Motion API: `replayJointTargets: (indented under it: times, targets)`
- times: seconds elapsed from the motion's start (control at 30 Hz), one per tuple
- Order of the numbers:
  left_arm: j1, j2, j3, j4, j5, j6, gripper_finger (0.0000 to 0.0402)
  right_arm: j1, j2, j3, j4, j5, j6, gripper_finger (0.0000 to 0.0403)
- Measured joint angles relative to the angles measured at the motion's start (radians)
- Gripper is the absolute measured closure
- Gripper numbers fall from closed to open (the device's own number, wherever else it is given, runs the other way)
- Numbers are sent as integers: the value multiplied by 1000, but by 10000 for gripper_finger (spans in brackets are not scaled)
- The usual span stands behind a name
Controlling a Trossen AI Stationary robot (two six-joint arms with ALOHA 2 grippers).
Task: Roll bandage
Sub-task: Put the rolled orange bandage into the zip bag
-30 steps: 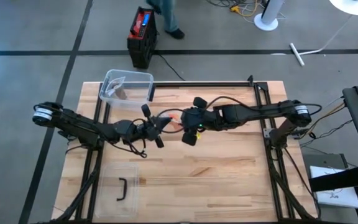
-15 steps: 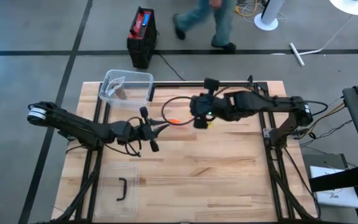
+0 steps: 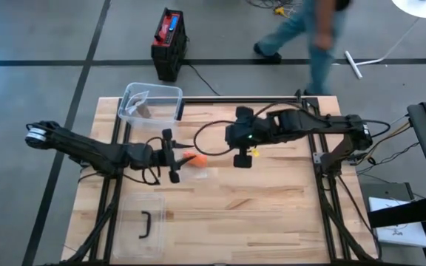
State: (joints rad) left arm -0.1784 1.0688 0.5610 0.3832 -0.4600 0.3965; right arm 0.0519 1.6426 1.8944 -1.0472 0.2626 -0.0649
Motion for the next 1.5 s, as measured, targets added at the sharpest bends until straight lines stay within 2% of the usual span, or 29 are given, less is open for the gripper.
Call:
replayJointTargets:
  times: [0.13,0.23,0.3,0.4,0.5,0.6,0.9,1.13,1.33,1.5]
  targets:
    - [-22,-23,4,-145,0,-47,242,0,0,-98,44,0,-33,403]
    - [-56,-35,48,-391,10,-226,244,7,2,-185,89,0,-41,403]
    - [-71,-27,91,-585,47,-434,248,9,2,-241,161,0,-40,403]
    - [-72,4,130,-817,96,-826,256,9,1,-332,297,-4,-33,402]
    - [-72,49,114,-947,141,-1109,261,9,4,-417,442,-35,-28,396]
    - [-64,82,51,-915,166,-1218,260,14,15,-462,499,-59,-7,383]
    - [24,72,-157,-586,191,-1356,214,119,52,-465,511,-61,213,321]
    - [52,78,-213,-488,213,-1402,213,231,57,-465,547,-54,340,289]
    - [39,72,-157,-542,243,-1389,223,271,57,-465,581,-26,395,279]
    - [37,74,-163,-598,242,-1447,223,285,59,-465,582,-18,407,285]
